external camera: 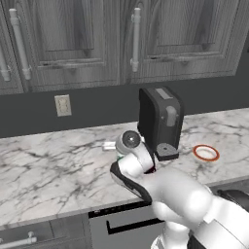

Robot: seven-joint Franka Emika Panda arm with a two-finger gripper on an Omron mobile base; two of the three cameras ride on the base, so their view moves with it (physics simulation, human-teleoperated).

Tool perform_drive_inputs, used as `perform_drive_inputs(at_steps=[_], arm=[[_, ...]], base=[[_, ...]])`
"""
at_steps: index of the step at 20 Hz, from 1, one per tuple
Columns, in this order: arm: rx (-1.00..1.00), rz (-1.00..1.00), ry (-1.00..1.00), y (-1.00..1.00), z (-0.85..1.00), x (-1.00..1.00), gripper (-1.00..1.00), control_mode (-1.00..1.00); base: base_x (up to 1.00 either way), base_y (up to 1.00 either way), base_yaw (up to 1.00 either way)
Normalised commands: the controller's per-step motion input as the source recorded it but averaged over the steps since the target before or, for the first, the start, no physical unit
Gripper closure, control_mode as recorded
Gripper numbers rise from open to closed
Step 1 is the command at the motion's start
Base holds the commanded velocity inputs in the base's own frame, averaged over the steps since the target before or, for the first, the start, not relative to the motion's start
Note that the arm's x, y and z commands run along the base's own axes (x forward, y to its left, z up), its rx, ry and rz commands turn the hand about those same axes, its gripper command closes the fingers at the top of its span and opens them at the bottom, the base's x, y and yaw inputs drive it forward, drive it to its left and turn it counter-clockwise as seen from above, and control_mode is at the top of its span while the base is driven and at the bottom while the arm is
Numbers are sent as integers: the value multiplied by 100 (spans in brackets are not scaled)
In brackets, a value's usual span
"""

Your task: Take a sugar cube from the saucer and place it inside the coffee. Then, grab milk from the fridge and place it next to the coffee on the counter to sweeten the coffee.

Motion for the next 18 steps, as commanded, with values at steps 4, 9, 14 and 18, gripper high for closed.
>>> perform_drive_inputs(at_steps=[4, 9, 14, 18], arm=[[-9, -2, -6, 0, -36, 15, 100, -100], [-2, -2, -1, 0, -14, 40, 100, -100], [0, 0, 4, 0, -14, 44, 100, -100], [0, 0, 2, 1, -45, 18, 100, -100]], base=[[0, 0, 0], [0, 0, 0], [0, 0, 0], [0, 0, 0]])
